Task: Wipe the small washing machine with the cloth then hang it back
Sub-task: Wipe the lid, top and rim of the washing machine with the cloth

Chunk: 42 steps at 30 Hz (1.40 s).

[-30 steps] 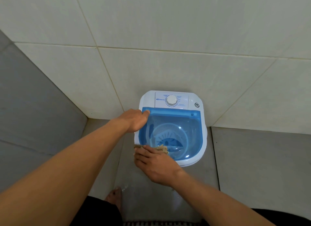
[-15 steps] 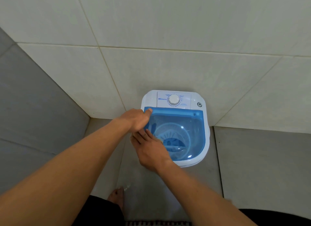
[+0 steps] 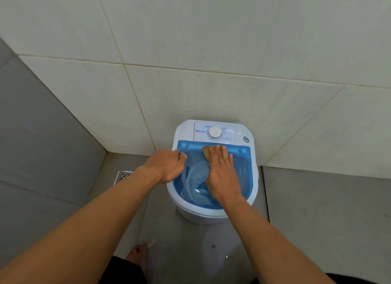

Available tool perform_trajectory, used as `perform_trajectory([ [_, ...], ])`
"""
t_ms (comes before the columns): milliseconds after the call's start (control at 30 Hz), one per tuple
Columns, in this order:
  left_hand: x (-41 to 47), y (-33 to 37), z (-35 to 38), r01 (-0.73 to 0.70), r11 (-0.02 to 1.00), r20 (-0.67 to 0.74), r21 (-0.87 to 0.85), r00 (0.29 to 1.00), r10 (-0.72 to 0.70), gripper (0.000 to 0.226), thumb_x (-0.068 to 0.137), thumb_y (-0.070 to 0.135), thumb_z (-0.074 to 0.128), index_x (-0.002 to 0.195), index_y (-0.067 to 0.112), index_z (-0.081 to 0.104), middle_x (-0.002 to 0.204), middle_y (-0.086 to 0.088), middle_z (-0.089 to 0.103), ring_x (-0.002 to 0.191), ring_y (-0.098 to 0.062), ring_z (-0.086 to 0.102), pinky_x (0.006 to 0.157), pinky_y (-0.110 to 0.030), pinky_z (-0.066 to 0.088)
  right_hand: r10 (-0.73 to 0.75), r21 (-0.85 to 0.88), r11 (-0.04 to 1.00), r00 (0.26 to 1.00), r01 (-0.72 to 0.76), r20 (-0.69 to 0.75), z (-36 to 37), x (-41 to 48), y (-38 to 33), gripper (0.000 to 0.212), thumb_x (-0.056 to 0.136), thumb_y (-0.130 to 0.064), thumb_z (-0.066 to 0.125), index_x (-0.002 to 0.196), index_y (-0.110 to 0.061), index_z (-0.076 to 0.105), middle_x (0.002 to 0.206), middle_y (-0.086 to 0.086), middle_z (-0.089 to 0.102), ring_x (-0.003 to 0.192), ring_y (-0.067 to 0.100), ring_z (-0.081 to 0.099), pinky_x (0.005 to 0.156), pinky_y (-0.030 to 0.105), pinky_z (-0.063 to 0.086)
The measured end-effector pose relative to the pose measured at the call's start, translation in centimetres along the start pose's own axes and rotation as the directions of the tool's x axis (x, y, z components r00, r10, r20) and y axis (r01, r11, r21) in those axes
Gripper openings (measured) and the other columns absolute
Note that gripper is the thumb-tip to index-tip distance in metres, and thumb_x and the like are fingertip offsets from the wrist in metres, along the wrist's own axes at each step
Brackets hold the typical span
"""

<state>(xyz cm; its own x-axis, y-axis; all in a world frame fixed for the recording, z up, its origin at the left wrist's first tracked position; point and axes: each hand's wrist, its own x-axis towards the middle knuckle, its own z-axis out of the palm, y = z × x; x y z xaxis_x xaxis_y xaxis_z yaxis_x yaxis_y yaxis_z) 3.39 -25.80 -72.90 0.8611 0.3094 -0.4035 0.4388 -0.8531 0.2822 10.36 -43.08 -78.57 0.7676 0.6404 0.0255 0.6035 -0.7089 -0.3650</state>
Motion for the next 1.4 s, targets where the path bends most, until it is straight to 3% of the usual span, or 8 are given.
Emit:
perform_trajectory([
  [200,-1.1,0.0,2.5,-0.093,0.989,-0.015,0.115,0.995,0.095,0.056,0.102,0.036,0.021,0.151,0.009,0.023,0.158,-0.011,0.025,0.140,-0.027,0.033,0.114,-0.048,0.028,-0.001,0.103,0.995,1.000,0.003,-0.024,0.0,-0.1,-0.1,0.062,0.094,0.000,0.038,0.152,-0.015,0.023,0.161,0.011,0.014,0.150,0.025,-0.002,0.121,0.040,0.001],
  [400,-3.5,0.8,4.6,-0.099,0.984,-0.104,0.147,0.988,0.115,0.062,0.101,0.043,0.019,0.152,0.007,0.019,0.161,-0.013,0.018,0.148,-0.025,0.017,0.120,-0.048,0.016,-0.089,0.049,0.995,0.996,0.089,0.000,0.2,0.3,0.6,0.064,0.093,-0.002,0.044,0.152,-0.017,0.024,0.159,0.006,0.022,0.150,0.025,0.001,0.122,0.042,0.006],
  [600,-6.5,1.0,6.5,-0.092,0.987,-0.180,0.133,0.977,0.115,0.060,0.102,0.041,0.018,0.150,0.007,0.027,0.158,-0.012,0.028,0.145,-0.022,0.027,0.119,-0.040,0.022,-0.280,0.010,0.960,0.958,0.280,0.068,-0.3,2.7,-0.7,0.072,0.083,0.006,0.049,0.150,-0.013,0.029,0.154,0.008,0.033,0.146,0.029,0.016,0.119,0.041,0.022],
  [733,-6.9,0.8,7.3,-0.094,0.991,-0.162,0.097,0.981,0.109,0.060,0.103,0.040,0.018,0.152,0.006,0.023,0.159,-0.013,0.024,0.145,-0.023,0.025,0.119,-0.037,0.019,-0.428,0.037,0.903,0.892,0.428,0.147,-1.0,5.4,-2.8,0.067,0.073,0.011,0.050,0.136,-0.012,0.045,0.131,0.005,0.049,0.126,0.025,0.035,0.101,0.041,0.041],
  [900,-6.9,1.5,7.0,-0.062,0.997,-0.213,0.035,0.975,0.068,0.053,0.100,0.038,0.028,0.144,0.012,0.038,0.150,-0.009,0.041,0.131,-0.026,0.045,0.109,-0.039,0.036,-0.467,0.087,0.867,0.738,0.491,0.487,0.2,7.0,-6.0,0.060,0.082,-0.007,0.059,0.139,-0.025,0.049,0.149,0.001,0.040,0.141,0.030,0.028,0.111,0.053,0.030],
  [1033,-7.0,1.6,6.3,-0.053,0.998,-0.219,0.026,0.974,0.058,0.050,0.100,0.036,0.030,0.143,0.013,0.039,0.147,-0.007,0.043,0.123,-0.028,0.050,0.104,-0.042,0.039,-0.600,0.064,0.731,0.595,0.679,0.535,-0.7,7.4,-6.5,0.054,0.086,-0.003,0.053,0.138,-0.017,0.052,0.143,0.001,0.049,0.140,0.021,0.028,0.113,0.048,0.023],
  [1267,-6.6,1.1,6.5,-0.071,0.995,-0.144,0.074,0.986,0.081,0.057,0.103,0.037,0.021,0.149,0.005,0.029,0.157,-0.013,0.028,0.141,-0.025,0.032,0.117,-0.043,0.024,-0.490,-0.017,0.853,0.813,0.521,0.314,-1.4,8.7,-5.8,0.077,0.078,0.015,0.050,0.147,-0.017,0.037,0.153,0.006,0.034,0.146,0.023,0.013,0.117,0.046,0.017],
  [1400,-6.6,1.2,6.3,-0.056,0.995,-0.170,0.078,0.983,0.068,0.055,0.102,0.036,0.023,0.147,0.008,0.034,0.154,-0.011,0.036,0.134,-0.026,0.042,0.113,-0.044,0.030,-0.525,0.003,0.827,0.771,0.562,0.360,-1.2,7.4,-5.7,0.075,0.080,0.009,0.054,0.148,-0.019,0.036,0.157,0.003,0.029,0.148,0.020,0.008,0.118,0.041,0.009],
])
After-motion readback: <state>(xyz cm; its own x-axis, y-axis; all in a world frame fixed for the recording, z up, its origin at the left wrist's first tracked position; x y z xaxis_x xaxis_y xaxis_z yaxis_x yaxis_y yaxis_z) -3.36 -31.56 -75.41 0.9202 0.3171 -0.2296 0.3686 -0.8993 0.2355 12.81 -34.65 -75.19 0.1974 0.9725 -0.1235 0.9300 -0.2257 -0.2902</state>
